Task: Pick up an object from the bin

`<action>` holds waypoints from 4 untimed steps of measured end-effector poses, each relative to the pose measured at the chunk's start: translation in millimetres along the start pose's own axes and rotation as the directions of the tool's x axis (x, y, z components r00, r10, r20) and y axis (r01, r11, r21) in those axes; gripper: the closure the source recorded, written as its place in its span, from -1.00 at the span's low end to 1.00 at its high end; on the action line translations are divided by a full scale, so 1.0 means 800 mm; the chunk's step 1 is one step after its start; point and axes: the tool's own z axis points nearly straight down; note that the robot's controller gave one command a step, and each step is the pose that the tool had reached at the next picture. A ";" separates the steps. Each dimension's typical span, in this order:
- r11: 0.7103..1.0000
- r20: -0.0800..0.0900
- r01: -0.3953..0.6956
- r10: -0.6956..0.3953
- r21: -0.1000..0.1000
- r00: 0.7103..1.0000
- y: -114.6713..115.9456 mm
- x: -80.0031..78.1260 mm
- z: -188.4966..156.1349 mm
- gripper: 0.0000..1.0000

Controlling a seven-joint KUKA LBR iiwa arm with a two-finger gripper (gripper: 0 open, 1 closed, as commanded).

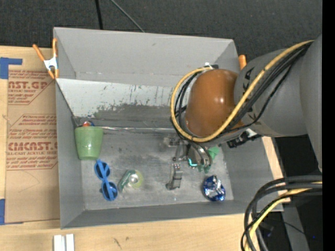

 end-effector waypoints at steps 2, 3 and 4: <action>1.000 0.008 0.021 -0.021 0.000 1.000 0.090 0.041 0.092 1.00; 0.981 0.008 0.193 -0.193 0.001 0.981 0.135 0.031 0.085 1.00; 0.958 0.002 0.285 -0.285 0.011 0.959 0.210 -0.095 0.074 1.00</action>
Offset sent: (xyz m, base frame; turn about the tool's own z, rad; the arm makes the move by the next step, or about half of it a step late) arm -0.0334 0.0708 -0.0732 -0.0204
